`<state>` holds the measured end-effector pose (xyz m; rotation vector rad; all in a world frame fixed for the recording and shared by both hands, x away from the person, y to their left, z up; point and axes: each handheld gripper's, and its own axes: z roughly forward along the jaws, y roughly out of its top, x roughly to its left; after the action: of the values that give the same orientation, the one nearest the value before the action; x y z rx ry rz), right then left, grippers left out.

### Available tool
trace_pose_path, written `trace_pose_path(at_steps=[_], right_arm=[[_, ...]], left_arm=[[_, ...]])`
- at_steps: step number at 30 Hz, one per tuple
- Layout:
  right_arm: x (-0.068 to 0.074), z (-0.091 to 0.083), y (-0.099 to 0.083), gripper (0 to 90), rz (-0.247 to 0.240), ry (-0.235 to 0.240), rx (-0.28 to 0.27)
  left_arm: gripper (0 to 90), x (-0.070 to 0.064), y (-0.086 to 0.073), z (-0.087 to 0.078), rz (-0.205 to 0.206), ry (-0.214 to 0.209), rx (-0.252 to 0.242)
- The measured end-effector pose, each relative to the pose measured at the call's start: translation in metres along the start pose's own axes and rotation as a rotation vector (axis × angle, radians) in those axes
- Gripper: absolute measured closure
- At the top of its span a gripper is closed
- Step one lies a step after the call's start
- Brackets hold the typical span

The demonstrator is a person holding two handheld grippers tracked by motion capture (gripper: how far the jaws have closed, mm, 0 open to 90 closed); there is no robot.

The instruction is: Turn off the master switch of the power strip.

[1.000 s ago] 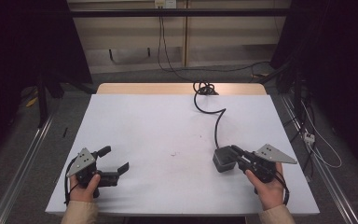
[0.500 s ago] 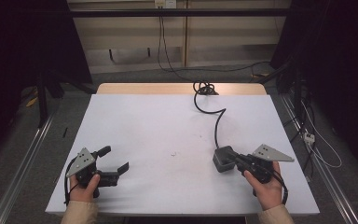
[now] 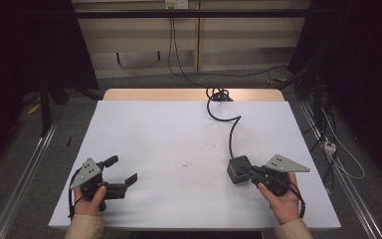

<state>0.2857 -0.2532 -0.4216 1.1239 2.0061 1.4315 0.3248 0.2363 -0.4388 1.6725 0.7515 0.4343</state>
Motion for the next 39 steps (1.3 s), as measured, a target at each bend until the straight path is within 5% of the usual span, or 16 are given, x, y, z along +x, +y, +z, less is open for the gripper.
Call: trace_pose_path(at_steps=[11, 39], right_arm=[[-0.0049, -0.001, -0.0004, 90.0, 0.001, -0.038, 0.031], [-0.0084, 0.0036, -0.0053, 90.0, -0.025, -0.038, 0.06]], left_arm=[[2.2, 0.0011, -0.0003, 0.0008, 0.004, -0.001, 0.007], [2.2, 0.0014, -0.0006, 0.001, 0.004, 0.0, 0.01]])
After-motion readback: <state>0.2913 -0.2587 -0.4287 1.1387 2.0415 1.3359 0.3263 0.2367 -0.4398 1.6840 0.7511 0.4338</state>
